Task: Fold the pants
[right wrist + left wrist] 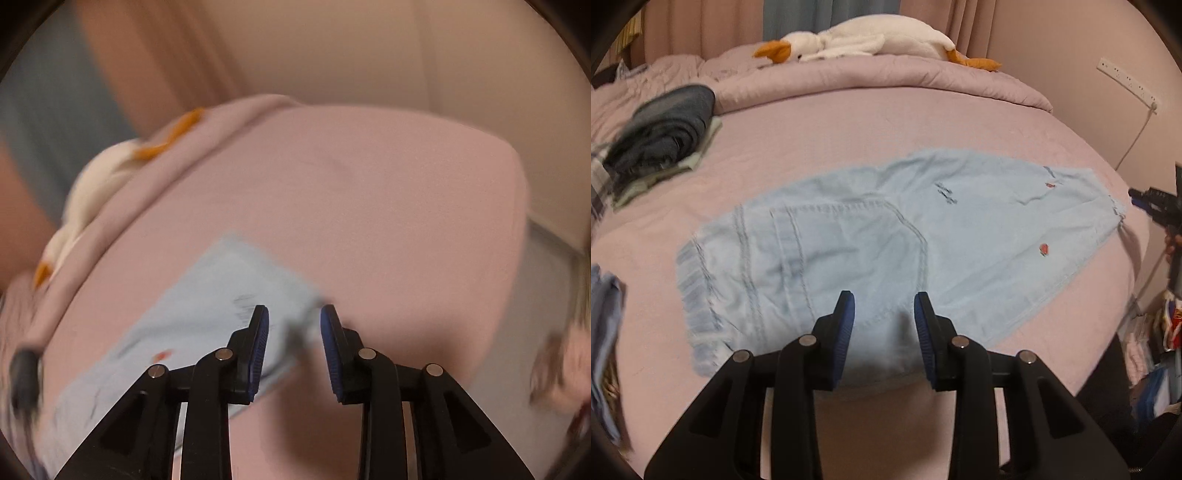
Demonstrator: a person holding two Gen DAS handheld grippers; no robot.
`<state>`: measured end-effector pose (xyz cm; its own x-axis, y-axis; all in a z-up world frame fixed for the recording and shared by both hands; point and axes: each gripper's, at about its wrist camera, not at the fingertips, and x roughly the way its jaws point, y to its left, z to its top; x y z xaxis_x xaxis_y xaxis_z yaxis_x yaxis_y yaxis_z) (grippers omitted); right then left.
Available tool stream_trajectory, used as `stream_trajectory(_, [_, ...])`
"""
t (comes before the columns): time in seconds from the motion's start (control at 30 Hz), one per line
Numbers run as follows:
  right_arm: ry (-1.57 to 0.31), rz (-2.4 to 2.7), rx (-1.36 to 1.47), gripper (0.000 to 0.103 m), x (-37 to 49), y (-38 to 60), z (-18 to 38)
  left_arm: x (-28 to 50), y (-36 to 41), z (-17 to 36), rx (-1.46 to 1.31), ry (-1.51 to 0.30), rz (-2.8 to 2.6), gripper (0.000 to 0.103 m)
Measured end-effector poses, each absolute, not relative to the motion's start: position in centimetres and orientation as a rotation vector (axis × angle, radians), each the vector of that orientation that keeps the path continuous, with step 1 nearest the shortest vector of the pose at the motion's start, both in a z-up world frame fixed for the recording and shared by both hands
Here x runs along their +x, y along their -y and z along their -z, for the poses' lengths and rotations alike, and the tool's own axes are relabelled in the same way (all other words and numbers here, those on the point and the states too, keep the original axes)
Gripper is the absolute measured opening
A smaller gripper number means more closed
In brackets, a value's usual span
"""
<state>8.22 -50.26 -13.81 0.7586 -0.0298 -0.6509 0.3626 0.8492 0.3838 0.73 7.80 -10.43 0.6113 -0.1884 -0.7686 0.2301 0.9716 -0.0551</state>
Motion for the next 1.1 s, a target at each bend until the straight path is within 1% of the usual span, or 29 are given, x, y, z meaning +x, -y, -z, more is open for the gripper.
stream_trajectory(0.13, [-0.767, -0.107, 0.378, 0.031, 11.0, 42.0, 12.1, 2.4, -7.6, 10.5, 0.045, -0.879, 0.216, 0.033])
stream_trajectory(0.2, [-0.805, -0.221, 0.32, 0.031, 12.1, 38.0, 12.3, 3.0, -7.8, 11.6, 0.057, -0.92, 0.185, 0.033])
stream_trajectory(0.3, [-0.885, -0.32, 0.142, 0.029, 12.5, 31.6, 14.0, 2.1, -8.7, 13.8, 0.108, -0.973, 0.161, 0.032])
stream_trajectory(0.37, [-0.943, -0.351, 0.06, 0.029, 11.7, 29.5, 15.6, 0.5, -9.8, 13.7, 0.085, -0.945, 0.191, 0.032])
stream_trajectory(0.43, [-1.011, -0.322, -0.095, 0.029, 9.8, 28.2, 17.9, -0.7, -10.8, 13.3, 0.069, -0.937, 0.179, 0.033])
stream_trajectory(0.47, [-0.974, -0.326, -0.126, 0.029, 8.7, 28.1, 17.8, -1.0, -11.5, 13.4, 0.058, -0.946, 0.168, 0.033])
stream_trajectory(0.5, [-0.989, -0.334, -0.144, 0.029, 8.1, 28.2, 17.7, -1.5, -12.5, 13.2, 0.017, -0.943, 0.172, 0.033])
stream_trajectory(0.53, [-1.029, -0.332, -0.15, 0.029, 7.9, 28.4, 17.7, -1.8, -13.1, 13.0, -0.016, -0.934, 0.174, 0.032])
stream_trajectory(0.57, [-1.046, -0.327, -0.14, 0.029, 7.7, 28.8, 17.6, -2.2, -13.5, 12.7, -0.042, -0.924, 0.176, 0.029])
stream_trajectory(0.6, [-1.044, -0.318, -0.127, 0.029, 7.7, 29.0, 17.3, -2.6, -13.9, 12.1, -0.059, -0.904, 0.171, 0.029])
stream_trajectory(0.7, [-0.976, -0.33, -0.102, 0.029, 7.8, 28.3, 15.3, -3.8, -15.4, 9.9, -0.12, -0.818, 0.137, 0.031])
stream_trajectory(0.87, [-0.885, -0.487, -0.062, 0.029, 8.2, 24.0, 13.0, -4.5, -18.1, 9.3, -0.213, -0.782, 0.069, 0.031])
stream_trajectory(1.0, [-0.896, -0.569, -0.062, 0.029, 9.2, 19.6, 13.7, -4.5, -20.8, 9.9, -0.353, -0.785, 0.046, 0.031])
stream_trajectory(1.1, [-0.92, -0.6, -0.059, 0.029, 9.4, 17.5, 14.6, -3.9, -20.7, 9.6, -0.407, -0.758, 0.088, 0.031])
